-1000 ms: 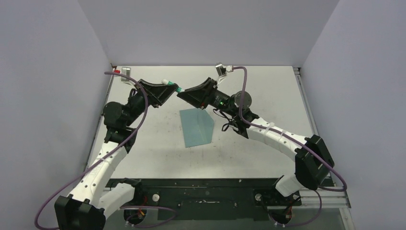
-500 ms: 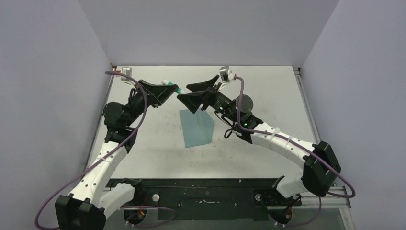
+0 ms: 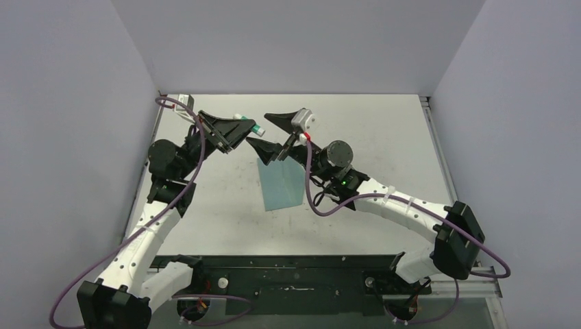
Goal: Place the letter into the envelope and seal it
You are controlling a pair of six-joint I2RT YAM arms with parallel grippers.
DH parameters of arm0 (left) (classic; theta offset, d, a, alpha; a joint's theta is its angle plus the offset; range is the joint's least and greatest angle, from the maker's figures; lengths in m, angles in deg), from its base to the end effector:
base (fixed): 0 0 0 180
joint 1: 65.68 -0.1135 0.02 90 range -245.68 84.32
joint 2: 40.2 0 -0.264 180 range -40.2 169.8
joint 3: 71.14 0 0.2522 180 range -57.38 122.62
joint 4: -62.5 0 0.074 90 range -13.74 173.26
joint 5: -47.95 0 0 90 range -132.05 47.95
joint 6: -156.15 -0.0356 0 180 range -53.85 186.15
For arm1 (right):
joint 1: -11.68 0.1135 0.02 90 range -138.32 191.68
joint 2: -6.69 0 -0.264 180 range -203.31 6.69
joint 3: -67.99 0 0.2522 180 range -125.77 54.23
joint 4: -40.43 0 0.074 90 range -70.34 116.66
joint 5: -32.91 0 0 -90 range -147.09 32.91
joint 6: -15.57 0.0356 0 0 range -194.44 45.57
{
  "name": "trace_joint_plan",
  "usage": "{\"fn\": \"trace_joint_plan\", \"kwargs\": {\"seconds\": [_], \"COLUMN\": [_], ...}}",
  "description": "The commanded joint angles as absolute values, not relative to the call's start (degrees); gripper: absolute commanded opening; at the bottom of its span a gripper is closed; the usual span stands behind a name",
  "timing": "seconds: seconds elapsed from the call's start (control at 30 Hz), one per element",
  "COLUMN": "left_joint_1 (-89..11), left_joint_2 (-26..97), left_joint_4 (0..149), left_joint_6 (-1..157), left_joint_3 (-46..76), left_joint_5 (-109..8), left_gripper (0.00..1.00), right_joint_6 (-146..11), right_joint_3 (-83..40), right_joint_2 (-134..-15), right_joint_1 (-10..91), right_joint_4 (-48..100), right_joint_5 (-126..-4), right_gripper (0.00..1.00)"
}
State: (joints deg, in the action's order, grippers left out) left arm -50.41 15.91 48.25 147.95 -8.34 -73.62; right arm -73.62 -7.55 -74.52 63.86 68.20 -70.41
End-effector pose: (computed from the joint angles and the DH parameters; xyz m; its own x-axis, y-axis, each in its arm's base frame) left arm 0.2080 -0.0761 0.3993 -0.6398 -0.6995 -0.3184 0.4405 0.0057 -0.8977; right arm 0.1967 0.2667 0.3904 0.2180 0.3032 -0.9277 -0.9028 0.4238 -0.0736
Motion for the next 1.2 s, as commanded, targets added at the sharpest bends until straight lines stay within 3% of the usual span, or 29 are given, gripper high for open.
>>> {"fn": "trace_joint_plan", "kwargs": {"seconds": [0.0, 0.1, 0.2, 0.33, 0.57, 0.97, 1.07, 1.17], "left_joint_1": [-50.69, -50.73, -50.75, -50.80, -50.76, -50.83, -50.82, -50.76], "left_joint_2": [16.04, 15.66, 15.50, 15.61, 15.70, 15.82, 15.49, 15.21], "left_joint_4": [49.43, 51.19, 51.55, 51.21, 52.36, 52.49, 51.96, 51.74], "left_joint_6": [152.74, 152.37, 151.95, 151.84, 151.20, 151.43, 151.95, 152.23], "left_joint_3": [-5.04, -5.08, -5.75, -6.22, -6.22, -6.71, -7.10, -7.11], "left_joint_5": [-75.50, -75.23, -74.71, -74.24, -73.94, -74.38, -74.57, -74.78], "left_gripper": [0.00, 0.00, 0.00, 0.00, 0.00, 0.00, 0.00, 0.00], "right_joint_6": [-77.90, -78.10, -78.09, -77.74, -76.68, -75.81, -75.76, -75.73], "right_joint_3": [-9.35, -9.09, -8.01, -7.08, -5.82, -8.15, -9.55, -10.67], "right_joint_2": [-75.95, -76.37, -75.63, -74.29, -72.28, -74.43, -76.11, -77.13], "right_joint_1": [64.63, 64.85, 64.85, 64.76, 64.76, 64.77, 64.77, 64.77], "right_joint_4": [75.02, 76.56, 78.40, 78.26, 78.95, 76.99, 76.57, 75.58], "right_joint_5": [-67.59, -65.58, -66.20, -68.64, -68.76, -69.14, -69.98, -70.72], "right_gripper": [0.70, 0.70, 0.85, 0.89, 0.82, 0.88, 0.84, 0.72]}}
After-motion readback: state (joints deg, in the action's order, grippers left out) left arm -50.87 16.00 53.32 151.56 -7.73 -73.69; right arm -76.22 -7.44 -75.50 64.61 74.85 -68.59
